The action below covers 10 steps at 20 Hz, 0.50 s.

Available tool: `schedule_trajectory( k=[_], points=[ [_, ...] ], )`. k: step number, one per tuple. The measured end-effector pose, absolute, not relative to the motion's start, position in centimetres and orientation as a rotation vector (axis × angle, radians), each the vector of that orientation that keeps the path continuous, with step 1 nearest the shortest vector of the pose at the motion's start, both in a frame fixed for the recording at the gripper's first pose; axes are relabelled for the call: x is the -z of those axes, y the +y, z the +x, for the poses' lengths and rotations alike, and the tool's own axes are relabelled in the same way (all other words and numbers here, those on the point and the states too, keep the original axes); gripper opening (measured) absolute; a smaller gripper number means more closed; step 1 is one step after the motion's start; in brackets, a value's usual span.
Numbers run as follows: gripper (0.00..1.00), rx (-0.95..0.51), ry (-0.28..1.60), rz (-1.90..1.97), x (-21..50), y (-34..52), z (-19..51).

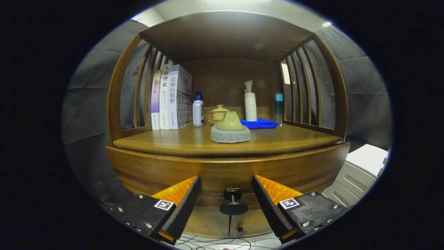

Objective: Pull open the drawer, take out the items inside it, and place them on the countertop above the cabinet.

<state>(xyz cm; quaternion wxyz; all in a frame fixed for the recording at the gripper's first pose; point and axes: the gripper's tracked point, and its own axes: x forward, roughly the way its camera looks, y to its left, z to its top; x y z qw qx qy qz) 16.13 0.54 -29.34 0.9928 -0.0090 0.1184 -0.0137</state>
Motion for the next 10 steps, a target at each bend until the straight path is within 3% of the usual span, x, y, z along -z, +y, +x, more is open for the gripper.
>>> schedule_trajectory(
  k=[10],
  points=[
    [0.95, 0.014, 0.232, -0.031, 29.49, 0.44, 16.69]
  ],
)
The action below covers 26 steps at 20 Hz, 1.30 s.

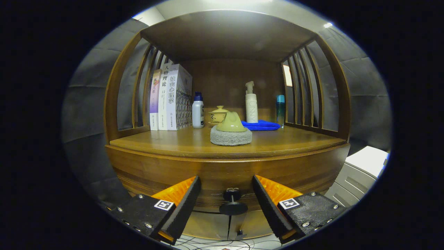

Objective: Pull open the drawer, take out the items inside it, and place them on the countertop above the cabinet.

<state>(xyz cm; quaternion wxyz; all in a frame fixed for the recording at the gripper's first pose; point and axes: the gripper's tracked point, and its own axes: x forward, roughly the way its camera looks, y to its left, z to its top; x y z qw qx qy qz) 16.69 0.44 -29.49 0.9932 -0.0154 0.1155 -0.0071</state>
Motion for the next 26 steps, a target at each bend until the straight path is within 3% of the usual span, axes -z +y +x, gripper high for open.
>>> schedule_trajectory(
  k=[5, 15, 26],
  points=[
    [0.95, -0.056, 0.188, -0.072, 24.4, 0.7, 15.2],
    [0.95, -0.031, 0.006, -0.108, 4.1, -1.7, 6.9],
    [0.95, -0.027, 0.031, -0.090, 0.2, 1.8, -2.6]
  ],
)
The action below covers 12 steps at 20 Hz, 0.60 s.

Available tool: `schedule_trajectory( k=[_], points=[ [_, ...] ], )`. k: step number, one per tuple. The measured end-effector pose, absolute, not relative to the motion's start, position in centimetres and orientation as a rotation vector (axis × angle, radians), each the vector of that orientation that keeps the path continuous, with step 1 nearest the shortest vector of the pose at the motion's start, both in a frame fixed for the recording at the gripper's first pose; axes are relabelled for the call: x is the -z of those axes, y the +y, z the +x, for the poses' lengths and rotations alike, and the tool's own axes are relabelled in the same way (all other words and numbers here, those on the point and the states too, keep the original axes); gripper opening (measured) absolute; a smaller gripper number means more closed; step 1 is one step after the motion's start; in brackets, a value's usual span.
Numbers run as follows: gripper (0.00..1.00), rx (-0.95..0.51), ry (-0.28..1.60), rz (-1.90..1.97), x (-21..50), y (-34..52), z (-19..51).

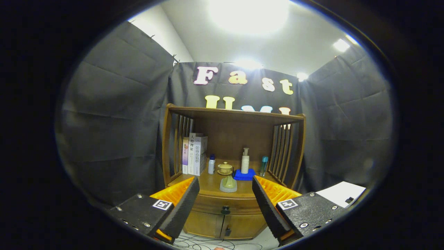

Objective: Pull open the drawer, take out the items inside it, and place them on the countertop above the cabinet.

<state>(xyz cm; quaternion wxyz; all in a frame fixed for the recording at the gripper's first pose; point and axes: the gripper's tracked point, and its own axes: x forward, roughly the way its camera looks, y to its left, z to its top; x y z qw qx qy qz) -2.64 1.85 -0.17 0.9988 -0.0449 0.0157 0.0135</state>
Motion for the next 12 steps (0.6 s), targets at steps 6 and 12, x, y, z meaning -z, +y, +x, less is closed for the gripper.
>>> schedule_trajectory(
  k=[6, 12],
  points=[
    [0.94, -0.098, 0.014, -0.015, -0.5, 4.6, -3.8],
    [0.95, -0.118, -0.026, -0.150, -0.8, 7.3, -4.7]
  ],
)
